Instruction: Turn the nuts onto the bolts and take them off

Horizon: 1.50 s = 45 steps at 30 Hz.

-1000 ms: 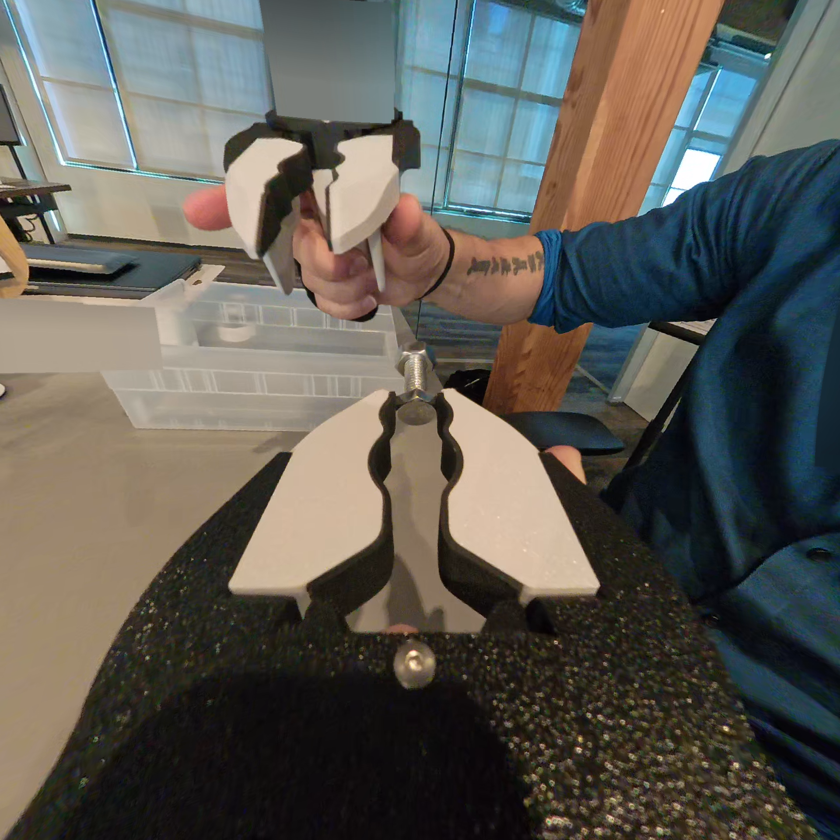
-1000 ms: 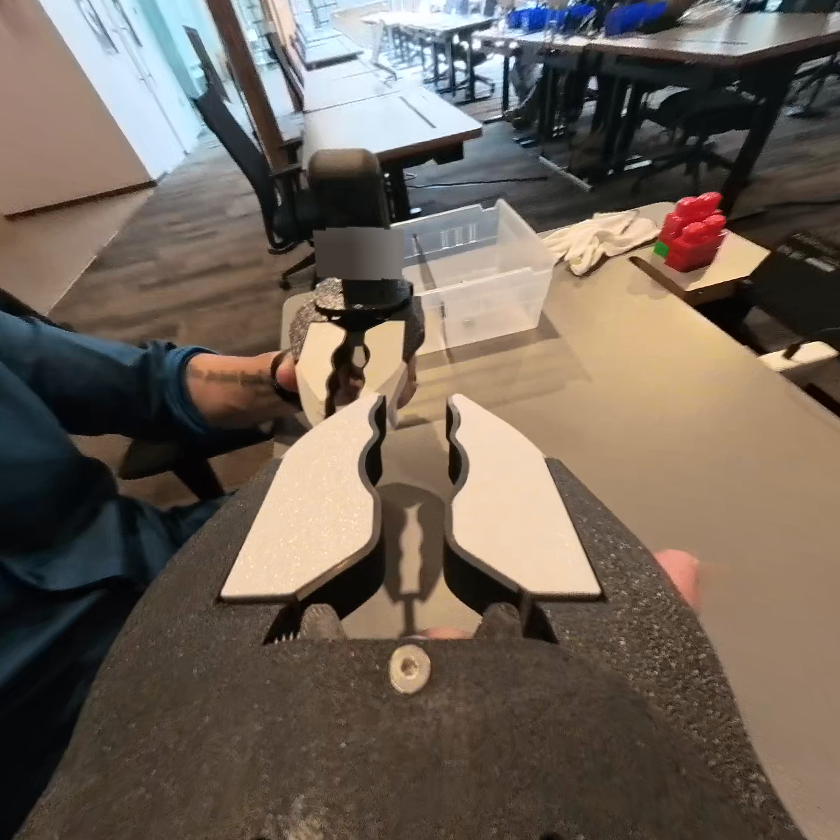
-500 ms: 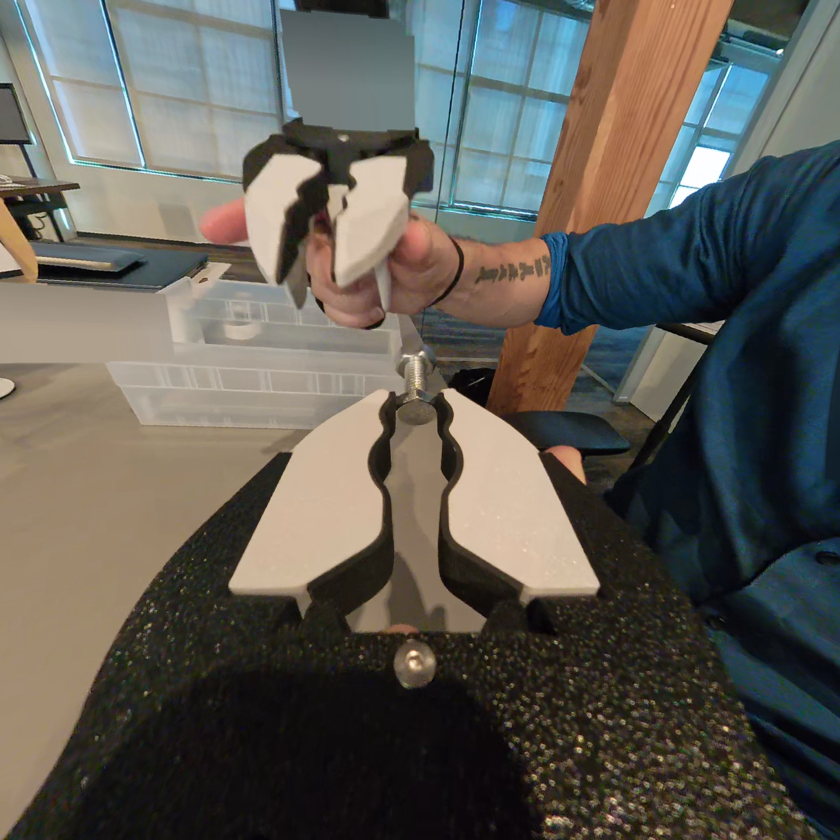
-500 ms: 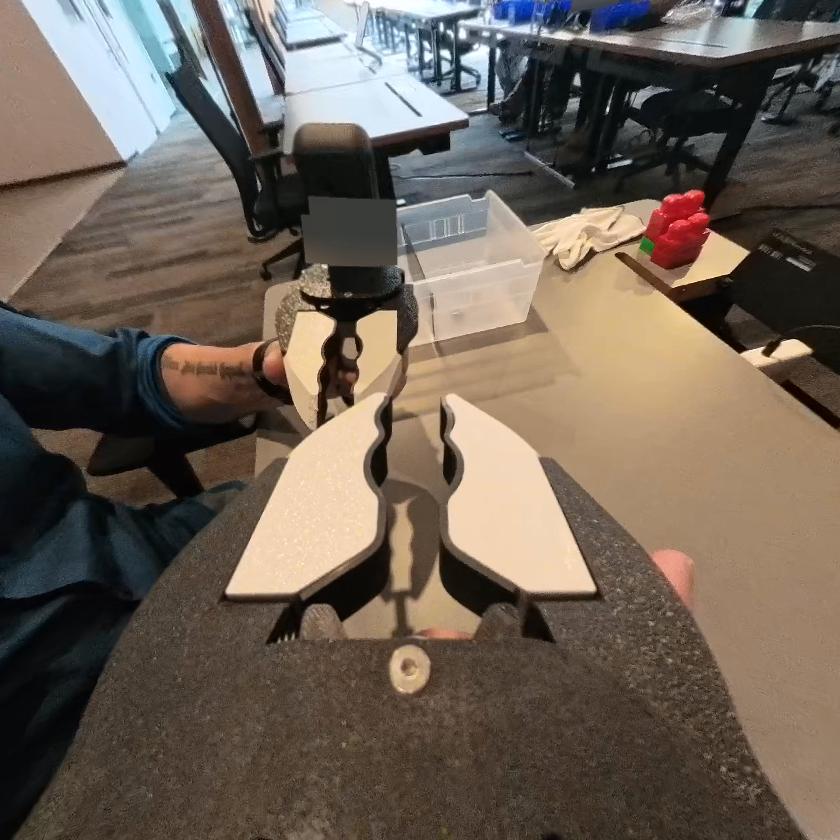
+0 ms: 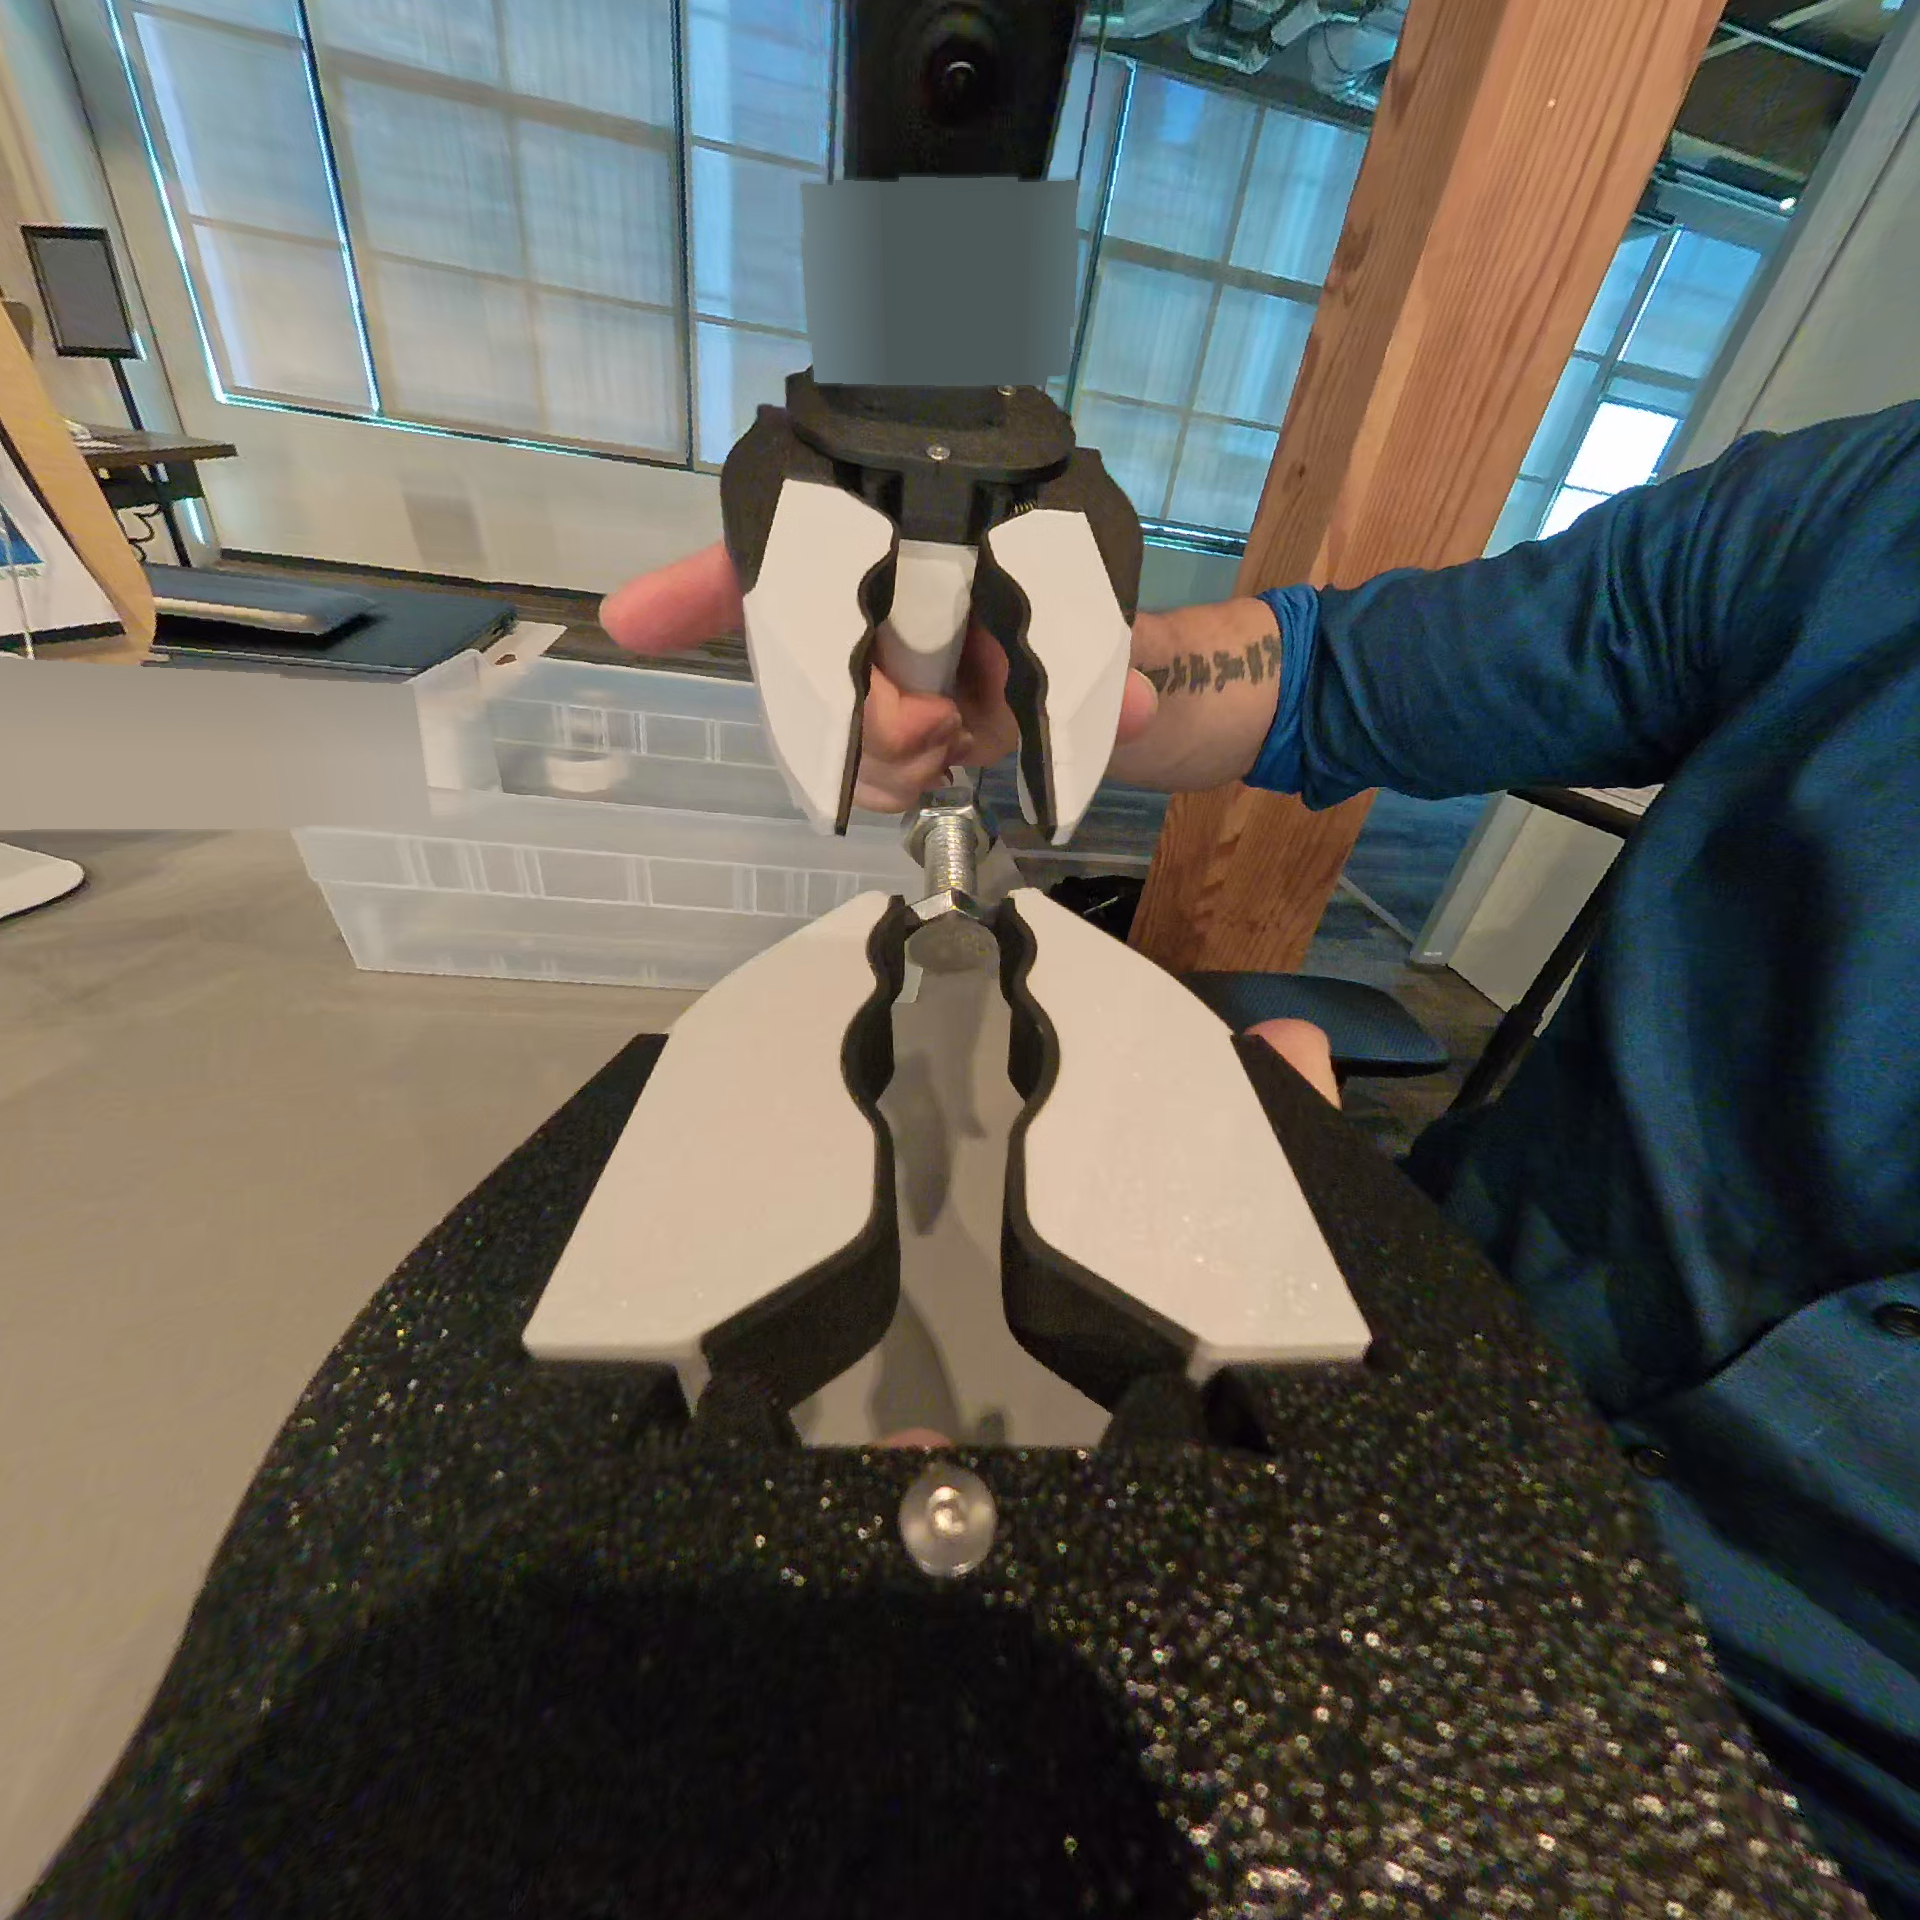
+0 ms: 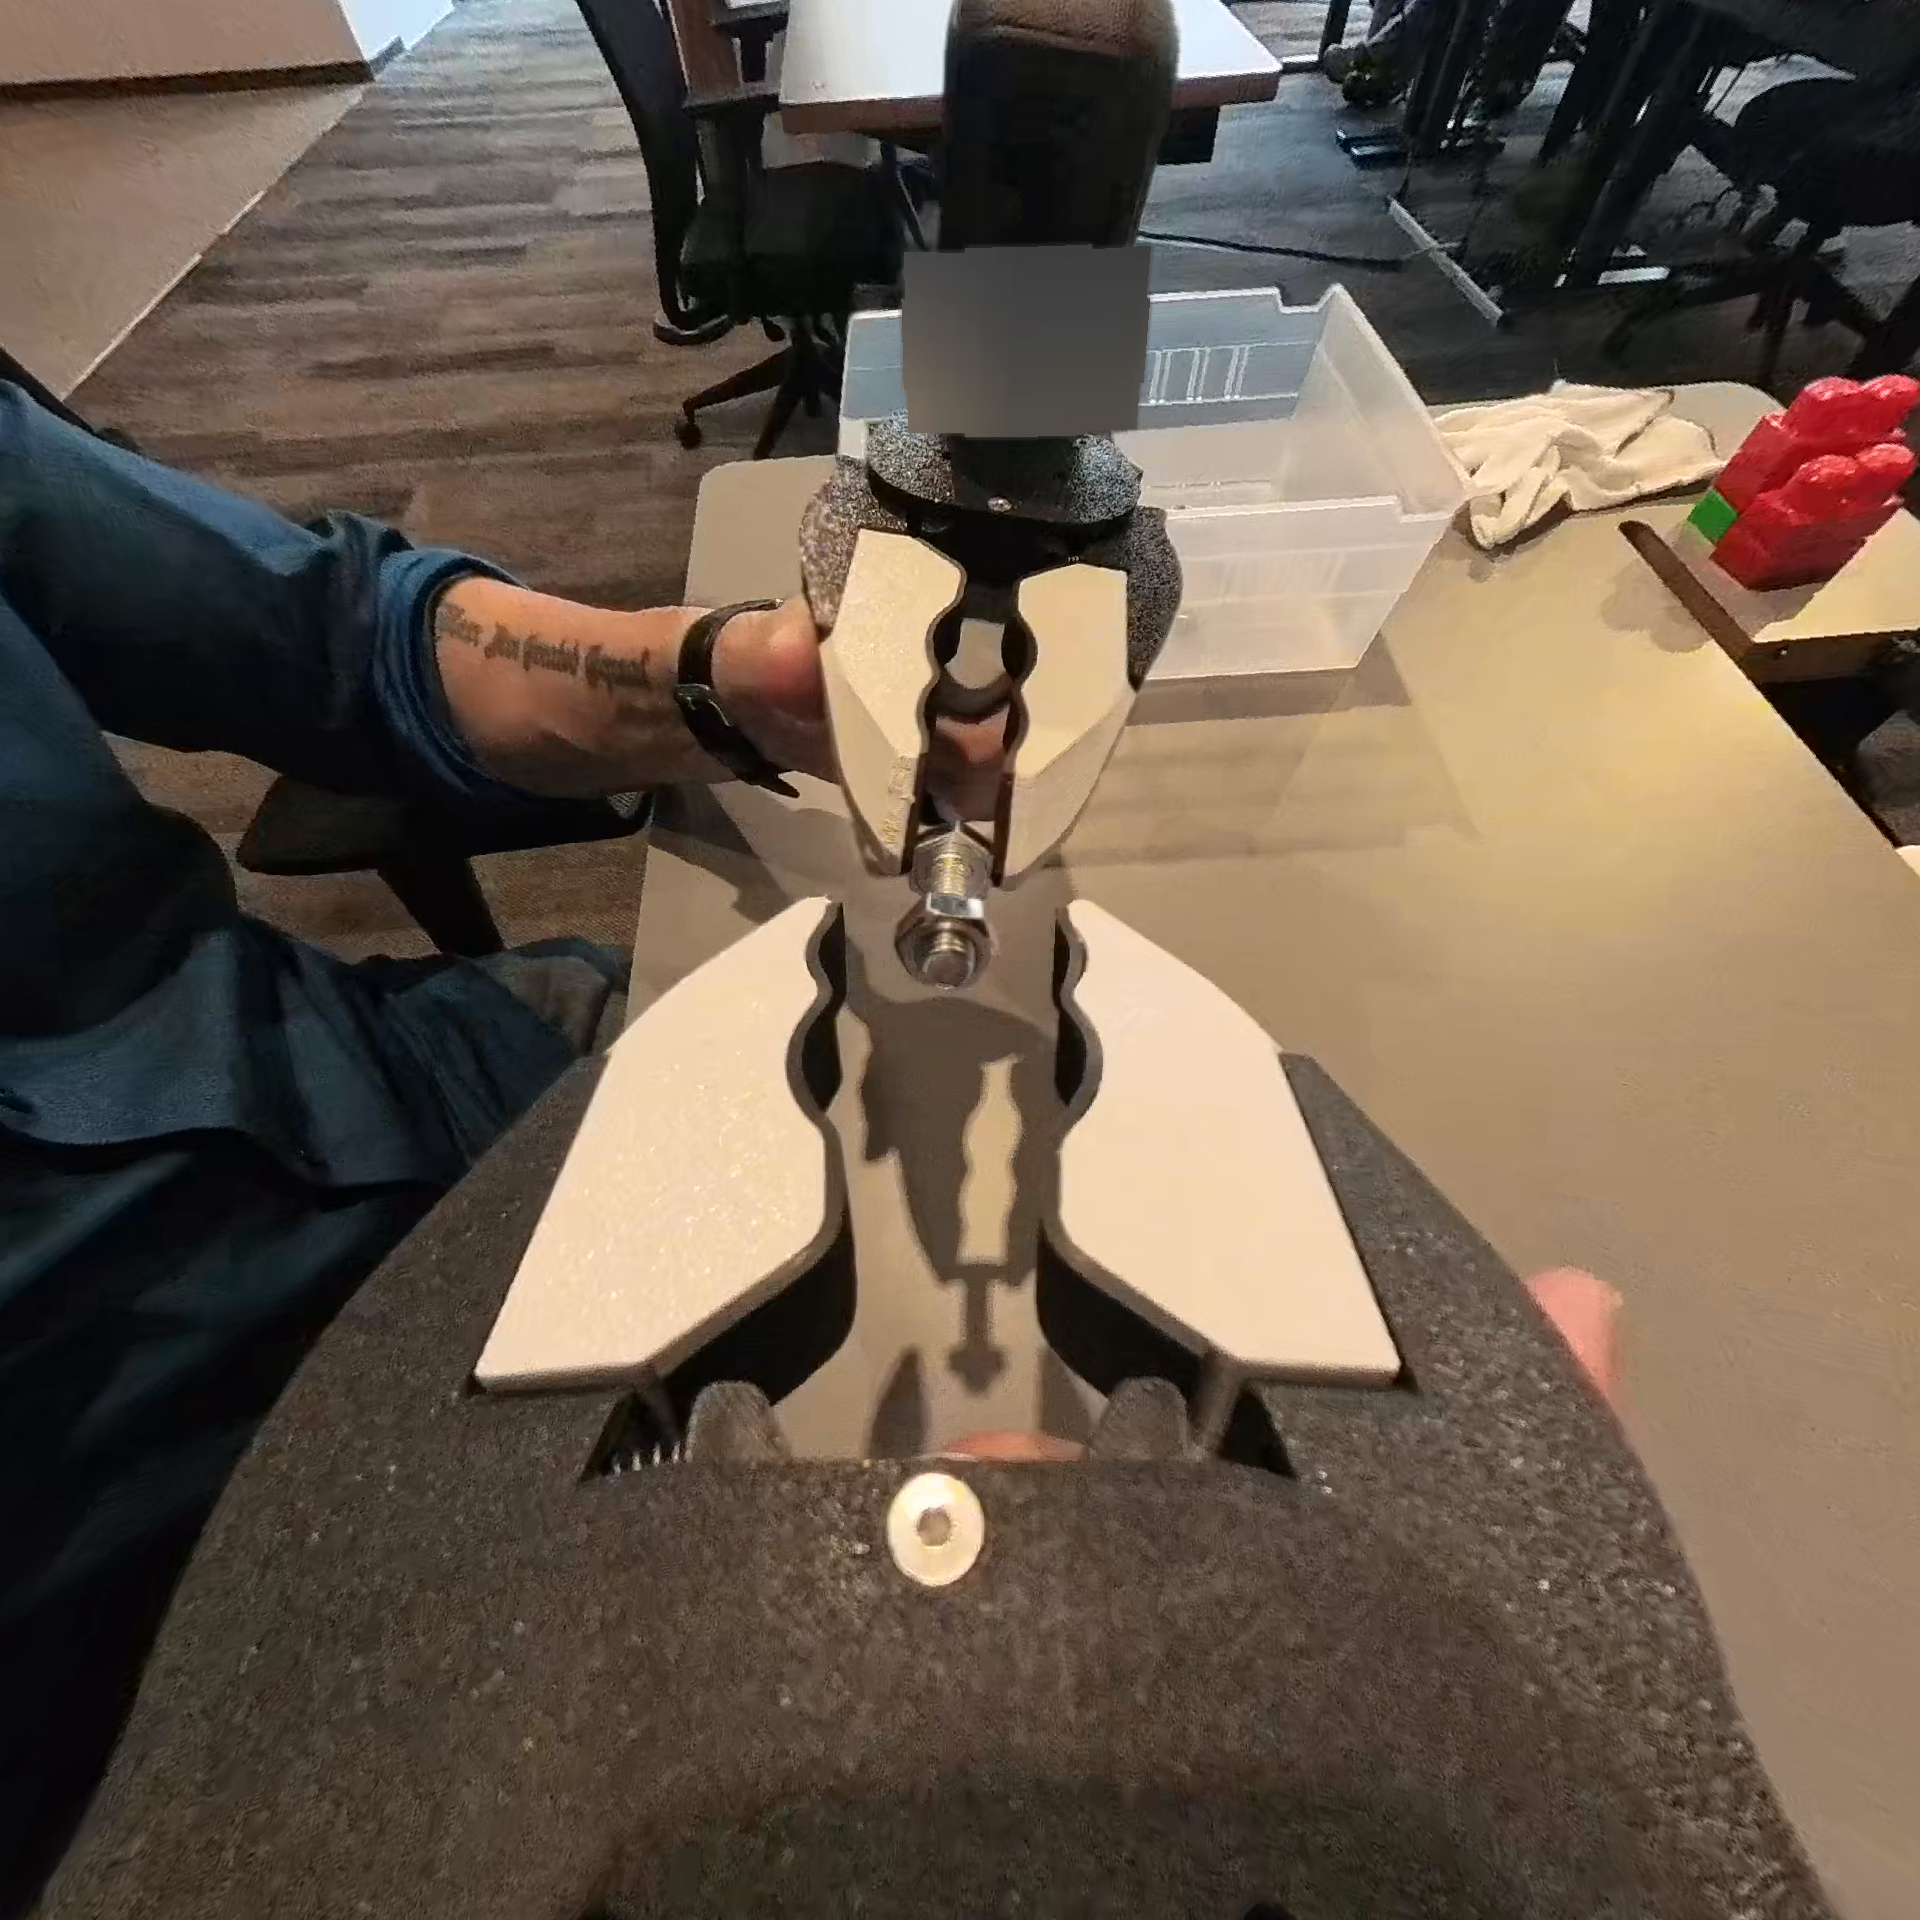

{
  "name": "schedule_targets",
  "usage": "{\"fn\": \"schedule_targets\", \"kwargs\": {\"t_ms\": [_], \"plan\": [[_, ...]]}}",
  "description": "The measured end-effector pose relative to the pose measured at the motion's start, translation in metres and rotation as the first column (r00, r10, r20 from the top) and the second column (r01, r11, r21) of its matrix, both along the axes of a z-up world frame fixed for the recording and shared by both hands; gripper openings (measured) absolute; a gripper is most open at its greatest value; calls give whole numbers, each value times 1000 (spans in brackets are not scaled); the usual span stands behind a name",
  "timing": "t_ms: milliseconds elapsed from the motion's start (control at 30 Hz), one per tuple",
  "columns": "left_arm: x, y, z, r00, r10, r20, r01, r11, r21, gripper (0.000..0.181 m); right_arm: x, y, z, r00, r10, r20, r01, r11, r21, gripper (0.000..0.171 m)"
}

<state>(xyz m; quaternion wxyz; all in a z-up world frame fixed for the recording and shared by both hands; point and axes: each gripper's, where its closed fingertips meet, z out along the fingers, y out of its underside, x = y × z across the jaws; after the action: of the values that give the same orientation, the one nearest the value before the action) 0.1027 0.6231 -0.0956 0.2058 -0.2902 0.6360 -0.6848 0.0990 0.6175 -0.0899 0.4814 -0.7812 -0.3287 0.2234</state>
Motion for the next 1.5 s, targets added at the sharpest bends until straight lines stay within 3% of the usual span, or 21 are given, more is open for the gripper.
{"fn": "schedule_targets", "kwargs": {"t_ms": [933,1500], "plan": [[1,7,-2,999,42,23,-43,999,21,16,-23,3,35,998,-36,58,29,993,117,37],[0,11,1,999,38,34,-38,999,-3,16,-14,5,27,995,-36,92,25,993,115,38]]}}
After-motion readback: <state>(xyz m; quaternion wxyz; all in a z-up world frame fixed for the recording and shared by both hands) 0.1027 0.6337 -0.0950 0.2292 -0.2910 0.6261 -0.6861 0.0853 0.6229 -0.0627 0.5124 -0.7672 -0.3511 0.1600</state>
